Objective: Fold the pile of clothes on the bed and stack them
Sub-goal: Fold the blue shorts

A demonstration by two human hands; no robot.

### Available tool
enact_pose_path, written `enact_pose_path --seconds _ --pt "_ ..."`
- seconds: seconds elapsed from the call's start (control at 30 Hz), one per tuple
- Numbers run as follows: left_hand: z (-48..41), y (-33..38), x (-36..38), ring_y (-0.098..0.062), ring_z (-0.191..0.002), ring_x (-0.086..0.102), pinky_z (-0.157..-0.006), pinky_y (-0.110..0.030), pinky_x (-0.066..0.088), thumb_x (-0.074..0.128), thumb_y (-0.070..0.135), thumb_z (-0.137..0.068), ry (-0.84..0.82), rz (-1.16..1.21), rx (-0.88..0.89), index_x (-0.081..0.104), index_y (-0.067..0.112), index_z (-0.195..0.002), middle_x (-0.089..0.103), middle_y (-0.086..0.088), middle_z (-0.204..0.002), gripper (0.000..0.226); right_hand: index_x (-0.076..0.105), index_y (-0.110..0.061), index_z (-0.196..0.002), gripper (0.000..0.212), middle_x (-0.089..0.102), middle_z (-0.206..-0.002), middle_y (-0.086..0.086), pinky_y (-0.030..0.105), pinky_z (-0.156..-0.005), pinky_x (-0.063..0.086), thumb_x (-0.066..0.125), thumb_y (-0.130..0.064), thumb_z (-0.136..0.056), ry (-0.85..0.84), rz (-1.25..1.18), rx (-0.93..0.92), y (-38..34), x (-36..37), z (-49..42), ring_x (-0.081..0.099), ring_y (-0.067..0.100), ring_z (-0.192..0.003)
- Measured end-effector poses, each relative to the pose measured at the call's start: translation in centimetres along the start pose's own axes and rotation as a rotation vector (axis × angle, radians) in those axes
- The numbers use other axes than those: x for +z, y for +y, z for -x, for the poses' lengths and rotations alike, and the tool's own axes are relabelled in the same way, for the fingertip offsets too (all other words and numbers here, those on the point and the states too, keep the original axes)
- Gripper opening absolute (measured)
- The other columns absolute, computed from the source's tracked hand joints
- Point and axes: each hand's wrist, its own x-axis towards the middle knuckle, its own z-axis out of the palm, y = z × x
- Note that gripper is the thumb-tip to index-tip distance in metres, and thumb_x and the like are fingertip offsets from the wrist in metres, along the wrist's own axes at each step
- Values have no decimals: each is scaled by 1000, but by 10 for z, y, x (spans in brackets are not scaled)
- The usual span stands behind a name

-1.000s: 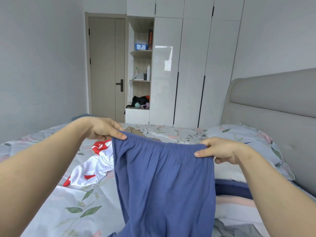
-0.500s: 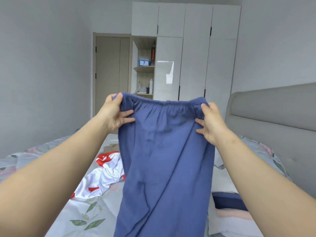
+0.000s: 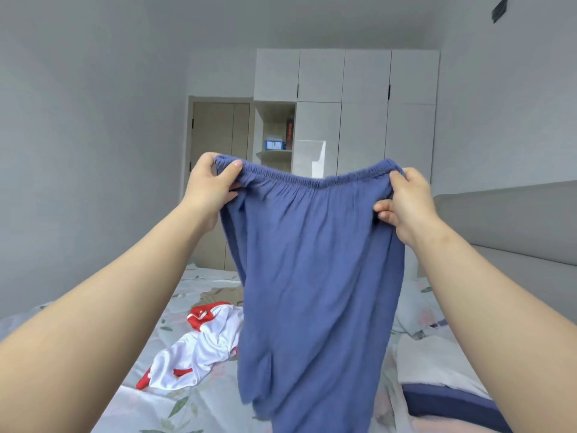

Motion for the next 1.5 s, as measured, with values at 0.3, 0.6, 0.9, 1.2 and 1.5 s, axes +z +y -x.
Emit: enact_pose_path --seconds 0.3,0.6,0.9,1.2,1.5 --pt "17 -88 -1 -23 -71 58 -88 -43 54 70 16 -85 -89 -286 -173 60 14 -75 62 -7 -74 14 45 -18 -83 21 57 -85 4 21 -61 56 36 -12 -101 -46 -57 146 72 -9 12 63 17 -69" --pt "-38 -258 20 -26 -85 65 -87 -37 55 62 15 -91 11 -292 -314 53 16 -79 62 -5 -82 15 61 -22 -95 18 61 -96 -13 19 -82 46 70 -12 -83 -164 309 96 239 4 -63 58 6 -92" --pt "-180 -238 74 -24 -86 65 -85 -38 55 55 11 -95 36 -279 -270 48 19 -80 59 -9 -90 18 48 -28 -81 20 54 -83 -3 28 -64 57 52 -16 -97 -79 283 95 202 48 -205 65 16 -60" --pt "-356 -62 115 -20 -83 63 -91 -43 52 53 13 -95 59 -272 -93 45 23 -81 58 0 -83 19 45 -32 -85 32 50 -90 -6 22 -69 55 42 -3 -98 -65 184 -29 2 104 -354 64 11 -66" --pt "-415 39 115 -17 -84 50 -70 -26 41 59 24 -92 -78 -591 -82 49 22 -82 53 6 -79 14 51 -29 -99 20 60 -76 -6 22 -52 48 48 -10 -93 -150 550 -130 -90 96 -387 51 5 -43"
